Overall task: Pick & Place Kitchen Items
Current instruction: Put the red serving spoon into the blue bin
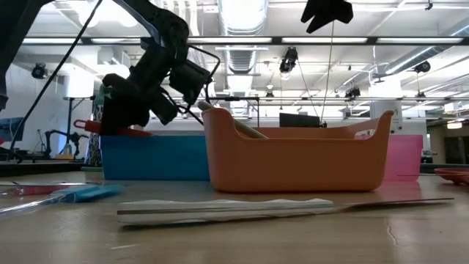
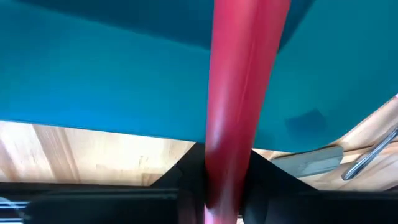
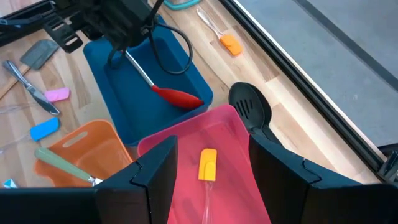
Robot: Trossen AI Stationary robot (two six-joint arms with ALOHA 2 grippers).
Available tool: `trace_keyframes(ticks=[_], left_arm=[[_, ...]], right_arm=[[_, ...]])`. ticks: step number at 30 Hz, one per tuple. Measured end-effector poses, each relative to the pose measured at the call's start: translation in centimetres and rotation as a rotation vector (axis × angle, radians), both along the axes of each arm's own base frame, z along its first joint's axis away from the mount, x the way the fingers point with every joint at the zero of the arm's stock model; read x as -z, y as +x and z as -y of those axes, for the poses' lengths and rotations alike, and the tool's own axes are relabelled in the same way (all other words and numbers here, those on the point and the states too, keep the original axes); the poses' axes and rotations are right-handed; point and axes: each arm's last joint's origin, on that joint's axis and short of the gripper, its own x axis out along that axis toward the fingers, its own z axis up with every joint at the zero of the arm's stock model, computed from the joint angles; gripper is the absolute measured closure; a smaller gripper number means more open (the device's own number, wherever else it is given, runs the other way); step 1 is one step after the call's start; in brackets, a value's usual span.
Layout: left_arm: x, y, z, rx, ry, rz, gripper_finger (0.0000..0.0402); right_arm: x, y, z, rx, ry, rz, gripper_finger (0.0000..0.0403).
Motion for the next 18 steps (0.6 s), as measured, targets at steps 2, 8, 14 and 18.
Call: trace_keyframes(ticks=[2,8,14,18], left_arm=[[0.0,0.0,0.0,0.0,-0.001,-0.003,0.0288],[-0.4,-0.8,0.3,0.017,-0.037,-0.086,0.02],[-1.0,-1.4,0.5,0.004,-0.065,-0.121,0.0175],[-2.0,-1.3,0.8,-0.023,-0.119,-0.061,0.0173]], right_arm=[[0.0,0.0,0.0,0.0,0.0,0.0,0.0211],[0.0,0.0,0.0,0.001,0.0,0.0,0.0211],[0.0,0.0,0.0,0.001,0.0,0.0,0.0211],[0.0,0.0,0.0,0.001,0.001,0.001,0.0211]])
